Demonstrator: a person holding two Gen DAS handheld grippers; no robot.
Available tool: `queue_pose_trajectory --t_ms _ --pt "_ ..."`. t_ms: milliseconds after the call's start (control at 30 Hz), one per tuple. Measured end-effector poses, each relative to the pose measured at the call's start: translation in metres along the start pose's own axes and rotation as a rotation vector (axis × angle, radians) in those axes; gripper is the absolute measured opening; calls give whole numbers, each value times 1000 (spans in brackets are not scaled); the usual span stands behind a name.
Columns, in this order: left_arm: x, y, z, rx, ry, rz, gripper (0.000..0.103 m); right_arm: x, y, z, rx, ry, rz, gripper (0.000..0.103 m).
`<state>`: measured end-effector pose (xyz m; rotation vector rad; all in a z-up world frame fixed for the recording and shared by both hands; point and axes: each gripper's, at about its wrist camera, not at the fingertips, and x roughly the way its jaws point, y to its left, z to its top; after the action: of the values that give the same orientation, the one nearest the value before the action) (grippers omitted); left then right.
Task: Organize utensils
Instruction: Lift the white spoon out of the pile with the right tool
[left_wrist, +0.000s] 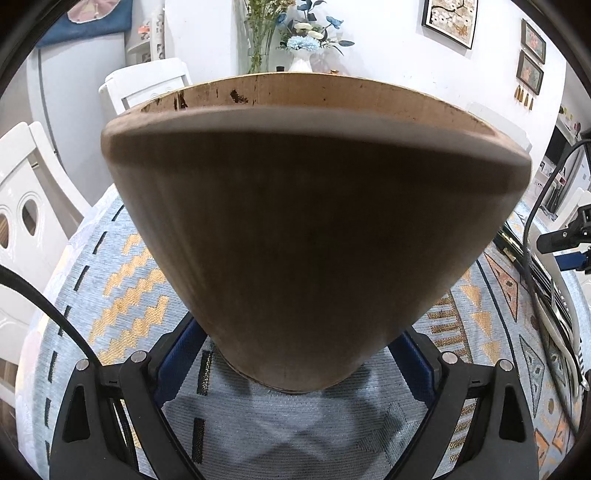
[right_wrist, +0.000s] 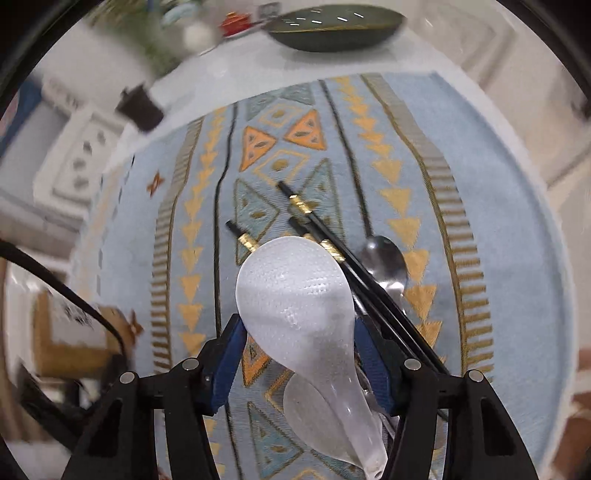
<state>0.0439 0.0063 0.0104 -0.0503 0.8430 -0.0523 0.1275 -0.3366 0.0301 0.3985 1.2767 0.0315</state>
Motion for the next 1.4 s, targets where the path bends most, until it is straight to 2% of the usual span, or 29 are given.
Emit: queue_pose_trajectory --t_ms 167,267,400,433,567,733,833,900,933,967,1067,1100,1167,1267,1400 --pt "2 -1 1 0 3 1 95 -6 -7 -5 60 16 103 56" --pt "2 -1 1 0 3 1 95 -5 0 -12 92 71 236 53" --pt "2 -1 1 0 4 0 95 5 12 -19 107 133 308 53" --pt "2 -1 1 0 3 1 95 7 16 -21 97 141 304 53" --pt "2 -1 1 0 4 1 95 7 37 -23 2 110 180 53" --pt "2 -1 1 -1 5 -1 95 11 38 -14 -58 82 48 53" --pt "3 0 0 -2 6 -2 95 27 27 -5 -39 125 22 53" --pt "3 0 -1 -3 6 -2 95 41 26 -3 -16 178 57 53" --pt "3 0 0 -2 6 -2 95 46 28 -3 -22 182 45 53" --pt "3 1 0 -3 7 -2 95 47 32 -4 -42 176 14 50" --pt "3 0 0 -4 10 -2 96 46 51 -7 -135 146 -136 17" --pt "3 0 1 -5 10 -2 96 43 57 -8 -158 136 -156 13" --pt "3 0 1 -5 10 -2 96 34 69 -13 -196 110 -162 9" --pt "3 0 1 -4 11 -1 96 24 86 -22 -244 92 -168 8" --pt "3 0 2 -4 11 -2 96 32 99 -29 -272 129 -155 8"
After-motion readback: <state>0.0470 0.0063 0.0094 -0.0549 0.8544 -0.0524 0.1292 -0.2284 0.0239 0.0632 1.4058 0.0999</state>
